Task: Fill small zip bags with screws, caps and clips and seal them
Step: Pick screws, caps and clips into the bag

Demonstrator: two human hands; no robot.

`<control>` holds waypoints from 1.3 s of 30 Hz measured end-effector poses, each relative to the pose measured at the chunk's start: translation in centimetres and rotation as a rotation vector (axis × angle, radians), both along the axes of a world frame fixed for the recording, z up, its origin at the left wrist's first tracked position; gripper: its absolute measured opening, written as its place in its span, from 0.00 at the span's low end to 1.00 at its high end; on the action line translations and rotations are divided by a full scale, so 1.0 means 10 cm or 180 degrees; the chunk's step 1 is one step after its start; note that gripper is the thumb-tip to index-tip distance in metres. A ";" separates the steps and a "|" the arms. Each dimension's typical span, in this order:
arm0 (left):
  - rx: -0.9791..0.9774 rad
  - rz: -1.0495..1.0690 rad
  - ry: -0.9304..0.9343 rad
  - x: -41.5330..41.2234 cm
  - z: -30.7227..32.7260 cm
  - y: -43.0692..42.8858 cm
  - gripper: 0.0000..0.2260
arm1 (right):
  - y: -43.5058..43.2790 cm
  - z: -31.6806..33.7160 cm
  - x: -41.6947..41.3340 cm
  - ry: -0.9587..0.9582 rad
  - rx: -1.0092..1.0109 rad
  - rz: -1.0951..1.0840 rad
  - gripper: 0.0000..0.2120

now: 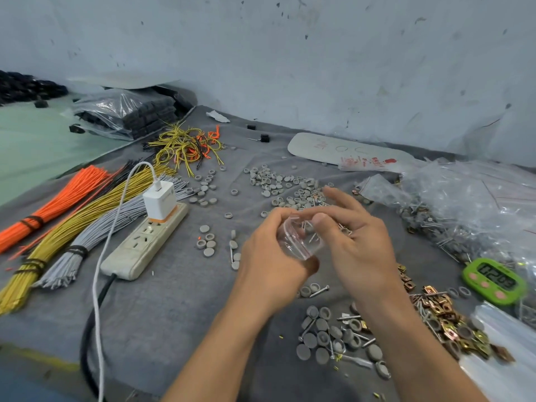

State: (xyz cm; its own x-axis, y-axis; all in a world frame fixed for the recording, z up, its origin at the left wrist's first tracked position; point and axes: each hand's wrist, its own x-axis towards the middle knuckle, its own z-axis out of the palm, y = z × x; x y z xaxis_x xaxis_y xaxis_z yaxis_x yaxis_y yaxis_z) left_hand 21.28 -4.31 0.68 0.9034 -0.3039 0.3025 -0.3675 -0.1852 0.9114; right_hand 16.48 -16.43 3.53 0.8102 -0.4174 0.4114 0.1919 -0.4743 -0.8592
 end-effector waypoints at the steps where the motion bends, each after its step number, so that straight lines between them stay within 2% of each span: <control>1: -0.0069 0.0046 0.0034 0.02 0.00 0.00 0.25 | -0.04 -0.01 -0.01 -0.0151 0.0200 -0.0101 0.15; 3: -0.0284 0.0090 0.0111 0.05 0.00 0.01 0.23 | -0.14 -0.06 -0.02 -0.0208 0.0334 -0.0417 0.16; 4: -0.0409 0.0091 0.0170 0.07 0.01 0.02 0.22 | -0.18 -0.09 -0.04 -0.0010 0.0211 -0.0576 0.16; 6: -0.0634 0.0118 0.0268 0.09 0.02 0.04 0.21 | -0.22 -0.14 -0.07 0.0870 -0.0223 -0.0690 0.14; 8: -0.0811 0.0169 0.0295 0.10 0.03 0.06 0.20 | -0.20 -0.19 -0.10 0.1767 -0.0903 -0.0468 0.11; 10: -0.0938 0.0173 0.0294 0.10 0.03 0.08 0.20 | -0.12 -0.21 -0.12 0.2247 -0.1587 -0.0243 0.06; 12: -0.0965 0.0165 0.0261 0.10 0.03 0.09 0.20 | -0.04 -0.19 -0.14 0.2406 -0.1950 -0.0223 0.04; 15: -0.0914 0.0132 0.0216 0.08 0.03 0.09 0.20 | -0.02 -0.17 -0.17 0.2456 -0.2143 -0.0273 0.05; 20: -0.0846 0.0158 0.0169 0.08 0.02 0.10 0.20 | -0.09 -0.21 -0.15 0.2416 -0.2114 -0.0190 0.09; 22: -0.0771 0.0185 0.0145 0.09 0.01 0.09 0.20 | -0.16 -0.24 -0.16 0.2223 -0.1770 -0.0312 0.10; 26: -0.0464 0.0239 0.0029 0.04 0.01 0.06 0.21 | -0.29 -0.15 -0.17 0.0911 -0.0640 -0.0879 0.08; 29: -0.0141 0.0218 -0.0206 -0.05 0.00 0.00 0.21 | -0.30 0.02 -0.16 0.0103 0.0125 -0.0505 0.08; 32: 0.0128 0.0109 -0.0339 -0.10 0.01 -0.05 0.23 | -0.19 0.08 -0.13 0.0112 0.0166 0.0052 0.09; 35: 0.0198 -0.0040 -0.0352 -0.11 0.02 -0.09 0.24 | -0.14 0.02 -0.07 0.0316 0.0044 0.0215 0.11; 39: 0.0067 0.0057 -0.0391 -0.10 0.03 -0.10 0.20 | -0.21 -0.03 -0.05 -0.0004 0.0846 0.0094 0.12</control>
State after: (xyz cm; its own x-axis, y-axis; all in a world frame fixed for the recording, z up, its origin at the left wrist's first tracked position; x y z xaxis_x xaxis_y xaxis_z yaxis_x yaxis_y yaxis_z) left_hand 20.24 -5.28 1.00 0.8652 -0.2956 0.4051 -0.4727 -0.2112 0.8555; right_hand 15.99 -18.55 3.20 0.8232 -0.4872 0.2915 0.2034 -0.2264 -0.9526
